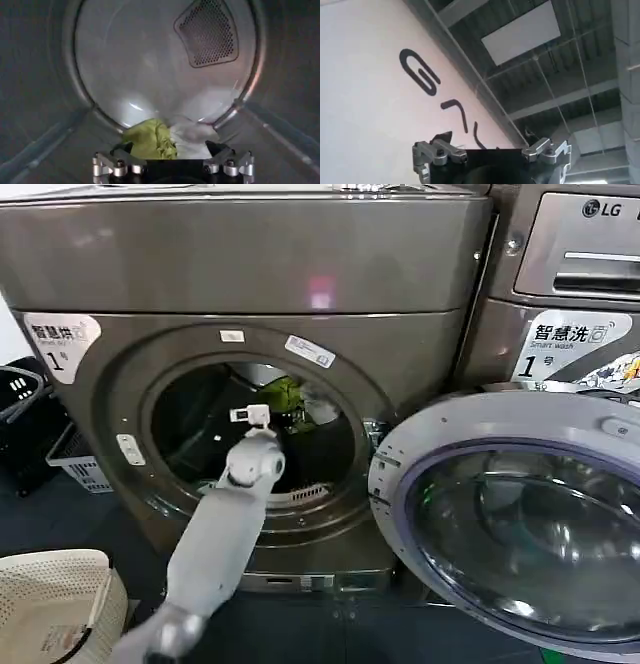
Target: Grasp the clothes from the dryer.
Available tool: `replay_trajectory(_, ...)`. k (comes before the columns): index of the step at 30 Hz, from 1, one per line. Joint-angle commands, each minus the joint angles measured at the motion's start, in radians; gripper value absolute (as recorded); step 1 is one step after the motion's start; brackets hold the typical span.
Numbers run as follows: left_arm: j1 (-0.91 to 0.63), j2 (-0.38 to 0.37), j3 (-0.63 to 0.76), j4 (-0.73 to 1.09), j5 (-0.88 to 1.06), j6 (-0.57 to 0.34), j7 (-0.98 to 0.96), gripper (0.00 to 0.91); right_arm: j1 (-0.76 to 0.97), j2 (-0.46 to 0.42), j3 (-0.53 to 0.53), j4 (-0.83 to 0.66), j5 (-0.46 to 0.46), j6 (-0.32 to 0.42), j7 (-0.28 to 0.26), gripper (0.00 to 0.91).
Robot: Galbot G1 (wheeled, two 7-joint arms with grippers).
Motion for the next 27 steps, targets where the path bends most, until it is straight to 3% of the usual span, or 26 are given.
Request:
replay_trajectory(1, -0.11, -0.003, 0.019, 0.271, 0.06, -0.02, 0.155, 0.907, 0.002, 0.001, -0.001, 0.002, 0.005, 0.0, 0.0, 0.907)
replay_trajectory(7, -0.163, 0.027, 0.111, 0.371, 0.19, 0.018, 0.414, 0.907, 0.003, 0.003, 0.003, 0.002, 0.009, 0.0, -0.001, 0.907)
replay_trajectory(16, -0.299, 0.067, 0.388, 0.481, 0.38, -0.062, 0.822, 0.907, 0.0, 0.005, 0.004, 0.005, 0.011, 0.0, -0.002, 0.907)
replay_trajectory(27, -0.346, 0.039, 0.534, 0.595, 0.713, -0.205, 1.081, 0.907, -0.005, 0.002, 0.004, 0.006, 0.009, 0.001, -0.003, 0.907)
